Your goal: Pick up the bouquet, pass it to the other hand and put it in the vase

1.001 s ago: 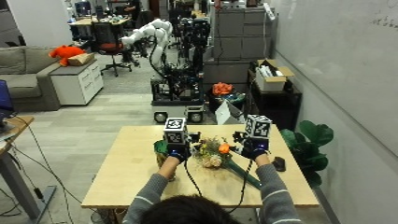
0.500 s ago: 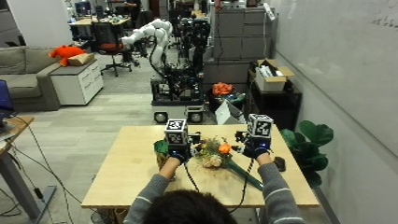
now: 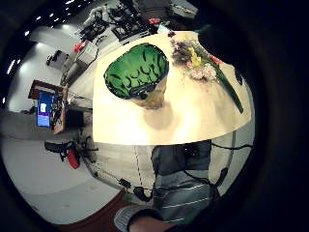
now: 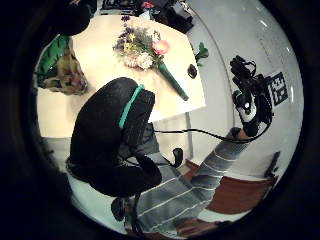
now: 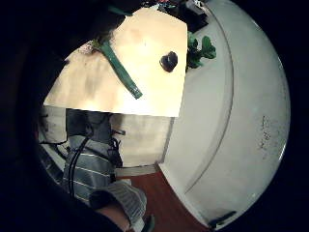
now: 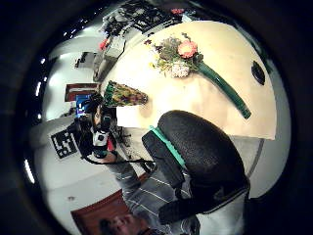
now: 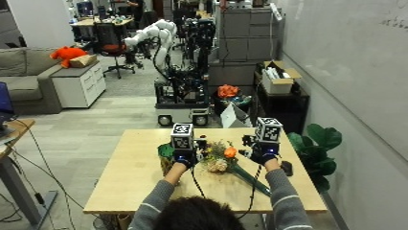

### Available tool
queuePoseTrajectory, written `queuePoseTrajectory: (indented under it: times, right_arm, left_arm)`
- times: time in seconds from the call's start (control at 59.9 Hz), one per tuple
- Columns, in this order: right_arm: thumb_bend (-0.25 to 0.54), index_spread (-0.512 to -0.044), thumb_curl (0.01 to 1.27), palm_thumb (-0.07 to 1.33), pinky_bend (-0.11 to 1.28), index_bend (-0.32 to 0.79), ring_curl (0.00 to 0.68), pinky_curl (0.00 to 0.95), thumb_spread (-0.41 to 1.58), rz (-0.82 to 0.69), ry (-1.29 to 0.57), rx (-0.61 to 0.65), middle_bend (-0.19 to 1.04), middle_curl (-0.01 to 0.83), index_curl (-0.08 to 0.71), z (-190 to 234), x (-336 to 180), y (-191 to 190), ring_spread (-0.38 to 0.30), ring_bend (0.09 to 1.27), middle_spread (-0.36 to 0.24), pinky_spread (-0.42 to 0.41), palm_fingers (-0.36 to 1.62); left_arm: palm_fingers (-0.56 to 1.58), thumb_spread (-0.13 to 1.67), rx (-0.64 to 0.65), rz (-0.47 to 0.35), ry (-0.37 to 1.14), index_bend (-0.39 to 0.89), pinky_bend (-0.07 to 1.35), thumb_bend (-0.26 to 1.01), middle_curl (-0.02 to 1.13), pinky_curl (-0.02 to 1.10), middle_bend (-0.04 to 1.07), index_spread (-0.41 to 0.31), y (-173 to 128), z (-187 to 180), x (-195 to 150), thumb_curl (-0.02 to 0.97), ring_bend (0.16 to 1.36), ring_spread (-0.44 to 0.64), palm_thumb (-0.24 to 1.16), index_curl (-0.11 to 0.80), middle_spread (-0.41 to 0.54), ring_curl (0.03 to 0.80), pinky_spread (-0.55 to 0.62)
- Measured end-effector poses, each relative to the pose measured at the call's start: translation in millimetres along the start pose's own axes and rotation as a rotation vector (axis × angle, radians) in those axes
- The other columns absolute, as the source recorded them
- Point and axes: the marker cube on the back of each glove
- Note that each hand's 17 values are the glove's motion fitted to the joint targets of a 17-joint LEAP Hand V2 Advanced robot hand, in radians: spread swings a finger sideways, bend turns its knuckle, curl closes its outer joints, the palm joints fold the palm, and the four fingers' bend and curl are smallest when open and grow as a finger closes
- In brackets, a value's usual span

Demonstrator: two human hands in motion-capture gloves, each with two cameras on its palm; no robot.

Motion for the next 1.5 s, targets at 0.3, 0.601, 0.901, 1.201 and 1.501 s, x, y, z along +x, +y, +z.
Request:
queuePoseTrajectory:
  times: [0.3, 0.601, 0.901, 1.201, 1.501]
  right_arm:
    - [-0.008, -0.409, 0.25, 0.37, 0.58, 0.12, 0.282, 0.341, 1.17, -0.127, 0.006, 0.096, 0.20, 0.315, 0.202, 9, 6, -15, 0.024, 0.45, -0.118, 0.221, 0.13]
    - [0.005, -0.392, 0.26, 0.50, 0.64, 0.11, 0.302, 0.362, 1.26, -0.054, -0.016, 0.142, 0.19, 0.334, 0.183, 5, 31, -23, -0.018, 0.47, -0.136, 0.218, 0.19]
    - [-0.037, -0.383, 0.26, 0.41, 0.72, 0.07, 0.312, 0.376, 1.08, 0.115, -0.093, 0.106, 0.19, 0.336, 0.155, 82, 92, -80, 0.056, 0.48, -0.075, 0.260, 0.10]
    - [-0.024, -0.384, 0.29, 0.40, 0.80, 0.10, 0.319, 0.380, 0.99, 0.276, -0.108, 0.100, 0.22, 0.350, 0.120, 165, 108, -92, 0.132, 0.53, -0.068, 0.300, 0.07]
    - [0.071, -0.350, 0.33, 0.66, 0.50, 0.37, 0.283, 0.292, 1.01, 0.226, -0.097, 0.291, 0.26, 0.363, 0.260, 213, 98, -114, 0.056, 0.44, -0.070, 0.238, 0.36]
  left_arm:
    - [0.62, 1.16, -0.014, 0.001, 0.006, 0.22, 0.16, -0.02, 0.36, 0.26, 0.18, -0.132, 3, -1, 12, 0.270, 0.30, 0.08, 0.22, 0.455, -0.018, 0.308, 0.14]
    - [0.61, 1.16, 0.003, 0.019, 0.011, 0.21, 0.16, -0.02, 0.36, 0.27, 0.18, -0.133, -4, -2, 19, 0.275, 0.30, 0.08, 0.22, 0.465, -0.007, 0.318, 0.14]
    - [0.61, 1.16, -0.018, 0.025, 0.019, 0.21, 0.16, -0.02, 0.36, 0.27, 0.17, -0.133, 8, 2, 20, 0.277, 0.29, 0.09, 0.22, 0.470, -0.005, 0.323, 0.14]
    - [0.61, 1.16, -0.054, 0.018, 0.042, 0.21, 0.16, -0.02, 0.36, 0.27, 0.17, -0.128, 1, 19, 10, 0.278, 0.29, 0.09, 0.22, 0.473, -0.004, 0.326, 0.15]
    - [0.61, 1.16, -0.104, 0.008, 0.019, 0.21, 0.16, -0.02, 0.35, 0.27, 0.17, -0.126, 6, 33, 3, 0.279, 0.29, 0.09, 0.22, 0.475, -0.004, 0.327, 0.15]
